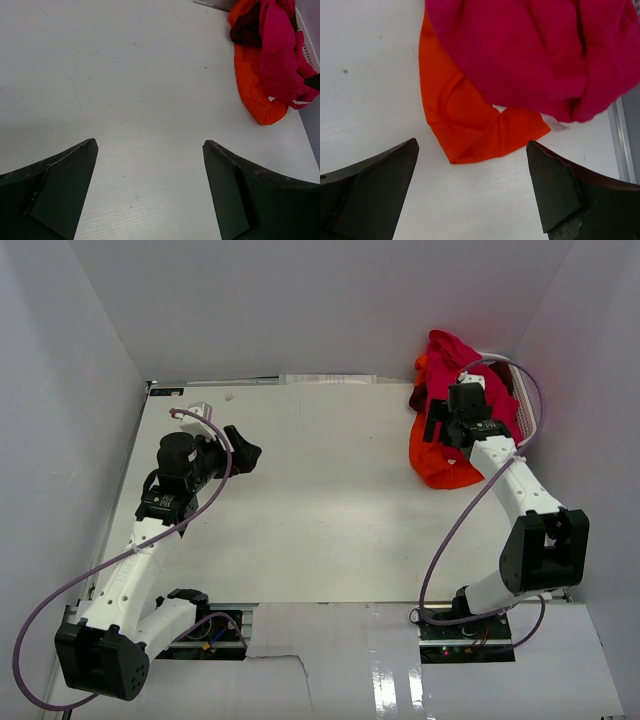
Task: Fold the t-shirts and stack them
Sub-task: Grab crumpled tshirt from bin with the right arm
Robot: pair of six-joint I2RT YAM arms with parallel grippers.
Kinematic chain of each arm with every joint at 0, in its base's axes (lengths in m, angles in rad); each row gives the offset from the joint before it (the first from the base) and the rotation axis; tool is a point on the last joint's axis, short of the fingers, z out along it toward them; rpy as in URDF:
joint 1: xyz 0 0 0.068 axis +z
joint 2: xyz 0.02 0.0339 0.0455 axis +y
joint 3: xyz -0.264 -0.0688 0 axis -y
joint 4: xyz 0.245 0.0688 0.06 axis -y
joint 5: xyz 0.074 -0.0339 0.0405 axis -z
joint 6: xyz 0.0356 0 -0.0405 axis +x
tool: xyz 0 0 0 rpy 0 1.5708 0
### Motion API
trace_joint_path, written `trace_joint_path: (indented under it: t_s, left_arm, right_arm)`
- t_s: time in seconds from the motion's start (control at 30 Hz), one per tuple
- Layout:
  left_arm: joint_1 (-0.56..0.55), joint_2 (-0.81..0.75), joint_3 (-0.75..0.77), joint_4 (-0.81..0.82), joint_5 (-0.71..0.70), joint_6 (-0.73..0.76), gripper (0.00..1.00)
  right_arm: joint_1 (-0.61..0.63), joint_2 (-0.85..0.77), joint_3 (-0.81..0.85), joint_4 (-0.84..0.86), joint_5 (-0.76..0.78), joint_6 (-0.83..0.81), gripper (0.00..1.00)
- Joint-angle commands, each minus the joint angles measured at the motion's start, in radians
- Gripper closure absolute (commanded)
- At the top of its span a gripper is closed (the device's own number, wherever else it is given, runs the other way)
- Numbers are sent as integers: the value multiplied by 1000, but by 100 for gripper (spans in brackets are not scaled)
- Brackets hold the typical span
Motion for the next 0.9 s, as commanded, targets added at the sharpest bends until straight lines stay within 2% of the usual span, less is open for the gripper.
trace_joint_path:
  t_s: [0.0,0.13,0.17,0.3,0.47,0.6,0.73,0.87]
  left_arm:
    - [12,-24,19,8,34,-10,2]
    - [21,-28,17,15,49,-13,2]
    - [20,-27,16,15,51,-13,2]
    - [21,-19,14,17,54,-14,2]
    - [24,-7,17,17,58,-16,2]
    - [29,-2,14,18,63,-16,2]
    - [29,-1,13,18,63,-16,2]
    - [31,5,13,17,66,-17,2]
  right_arm:
    - [-2,82,115,71,-48,-135,6]
    - [0,264,296,-35,-10,-157,0]
    - [1,280,327,-34,-17,-158,4]
    - [30,332,356,38,7,-209,4]
    - [110,502,548,-41,210,-278,5]
    - [174,588,596,-18,318,-318,9]
    - [193,687,703,-72,436,-303,20]
    - [194,757,769,-130,510,-284,20]
